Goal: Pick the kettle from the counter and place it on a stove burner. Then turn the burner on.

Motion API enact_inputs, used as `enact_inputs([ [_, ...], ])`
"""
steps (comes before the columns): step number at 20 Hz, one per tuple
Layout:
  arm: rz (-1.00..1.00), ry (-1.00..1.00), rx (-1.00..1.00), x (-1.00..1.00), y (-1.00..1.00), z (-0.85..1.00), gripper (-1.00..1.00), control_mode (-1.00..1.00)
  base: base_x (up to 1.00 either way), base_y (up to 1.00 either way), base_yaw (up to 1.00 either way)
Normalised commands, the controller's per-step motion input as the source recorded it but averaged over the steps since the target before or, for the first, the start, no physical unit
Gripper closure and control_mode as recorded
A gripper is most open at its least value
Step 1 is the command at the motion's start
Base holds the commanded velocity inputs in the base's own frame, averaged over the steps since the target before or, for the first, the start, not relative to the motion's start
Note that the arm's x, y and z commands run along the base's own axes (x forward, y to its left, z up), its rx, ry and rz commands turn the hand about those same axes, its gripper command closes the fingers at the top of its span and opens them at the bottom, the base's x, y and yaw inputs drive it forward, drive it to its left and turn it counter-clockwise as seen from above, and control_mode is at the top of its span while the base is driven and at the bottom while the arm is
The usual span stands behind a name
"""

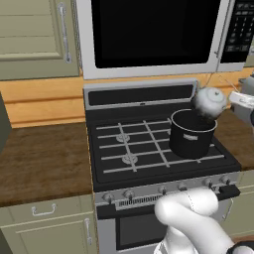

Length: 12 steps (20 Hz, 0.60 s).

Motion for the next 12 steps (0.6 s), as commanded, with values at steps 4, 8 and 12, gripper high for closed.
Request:
enact_inputs([
  [4,0.04,0.19,-0.06,0.00,1.00,0.00,1.00,-1.00,0.00,0.00,0.00],
  [8,0.00,0.15,-0.10,0.00,1.00,-0.01,1.00,-1.00,0.00,0.00,0.00],
  [12,0.00,0.15,-0.15,0.01,1.00,-0.29,1.00,-1.00,0.00,0.00,0.00],
])
